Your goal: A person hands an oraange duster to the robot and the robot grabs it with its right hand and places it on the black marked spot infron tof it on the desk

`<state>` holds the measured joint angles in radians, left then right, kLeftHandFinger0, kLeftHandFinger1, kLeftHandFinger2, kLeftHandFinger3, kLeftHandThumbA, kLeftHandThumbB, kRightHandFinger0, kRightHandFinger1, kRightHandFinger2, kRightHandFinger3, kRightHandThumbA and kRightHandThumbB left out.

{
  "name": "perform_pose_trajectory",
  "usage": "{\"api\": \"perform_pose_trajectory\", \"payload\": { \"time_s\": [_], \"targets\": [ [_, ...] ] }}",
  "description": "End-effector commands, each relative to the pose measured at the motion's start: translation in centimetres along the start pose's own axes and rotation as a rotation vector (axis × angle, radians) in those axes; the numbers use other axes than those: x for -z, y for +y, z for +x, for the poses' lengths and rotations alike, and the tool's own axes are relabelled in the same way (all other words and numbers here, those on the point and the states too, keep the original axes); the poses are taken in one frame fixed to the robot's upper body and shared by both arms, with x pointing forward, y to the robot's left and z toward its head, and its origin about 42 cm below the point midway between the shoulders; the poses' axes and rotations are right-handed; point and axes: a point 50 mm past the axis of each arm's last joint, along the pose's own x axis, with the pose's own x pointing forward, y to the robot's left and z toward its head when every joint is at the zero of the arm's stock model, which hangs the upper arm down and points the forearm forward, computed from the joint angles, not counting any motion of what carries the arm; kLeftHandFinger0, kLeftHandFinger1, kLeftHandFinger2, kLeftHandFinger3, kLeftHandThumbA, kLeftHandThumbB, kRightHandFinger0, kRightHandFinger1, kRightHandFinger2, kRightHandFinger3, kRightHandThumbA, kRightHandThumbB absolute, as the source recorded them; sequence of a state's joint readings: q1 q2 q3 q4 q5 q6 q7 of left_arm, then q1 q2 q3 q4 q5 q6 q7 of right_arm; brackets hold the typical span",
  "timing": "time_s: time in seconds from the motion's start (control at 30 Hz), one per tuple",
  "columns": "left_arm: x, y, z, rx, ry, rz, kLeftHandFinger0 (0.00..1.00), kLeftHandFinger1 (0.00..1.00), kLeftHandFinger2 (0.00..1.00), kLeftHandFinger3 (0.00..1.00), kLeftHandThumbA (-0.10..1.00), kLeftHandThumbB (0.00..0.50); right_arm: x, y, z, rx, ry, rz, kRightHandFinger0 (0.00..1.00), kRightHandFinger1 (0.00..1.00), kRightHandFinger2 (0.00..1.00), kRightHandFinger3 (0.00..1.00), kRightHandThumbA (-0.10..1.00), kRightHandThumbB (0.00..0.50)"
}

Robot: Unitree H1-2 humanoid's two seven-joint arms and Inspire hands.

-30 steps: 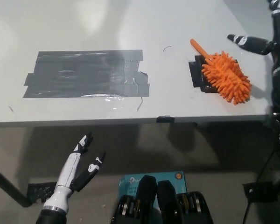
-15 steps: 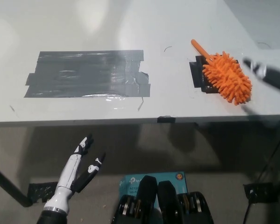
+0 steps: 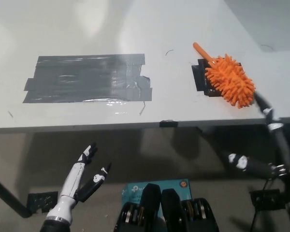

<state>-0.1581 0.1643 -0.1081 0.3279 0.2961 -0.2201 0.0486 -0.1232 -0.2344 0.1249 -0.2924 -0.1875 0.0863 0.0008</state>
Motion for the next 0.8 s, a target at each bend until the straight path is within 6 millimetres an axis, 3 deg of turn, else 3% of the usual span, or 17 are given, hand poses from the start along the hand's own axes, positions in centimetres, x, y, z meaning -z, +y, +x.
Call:
{"api": "perform_pose_trajectory", "payload": {
  "time_s": [0.0,0.07,0.23,0.47,0.77],
  "targets": [
    [-1.2,0.5,1.1,-0.020,-0.059,0.011,1.00,1.00,1.00,1.00,0.78,0.085,1.9,1.8,0.9,-0.136,-0.024,0.039,1.00,1.00,1.00,1.00,1.00,0.248],
    [-1.4,0.6,1.3,-0.022,-0.061,0.008,1.00,1.00,1.00,1.00,0.80,0.090,4.4,2.9,1.4,-0.195,0.056,0.034,1.00,1.00,1.00,1.00,1.00,0.245],
    [-1.6,1.0,1.6,-0.027,-0.070,0.014,1.00,1.00,1.00,1.00,0.78,0.073,7.5,4.0,1.8,-0.289,0.158,-0.030,1.00,1.00,1.00,1.00,1.00,0.227],
    [-2.0,1.1,2.0,-0.023,-0.085,0.016,1.00,1.00,1.00,1.00,0.80,0.088,7.9,4.1,1.7,-0.308,0.163,-0.071,1.00,1.00,1.00,1.00,0.95,0.180],
    [-2.2,1.3,2.2,-0.031,-0.094,0.005,1.00,1.00,1.00,1.00,0.81,0.084,7.8,3.9,2.0,-0.300,0.160,-0.073,1.00,1.00,1.00,1.00,0.96,0.175]
  ]
}}
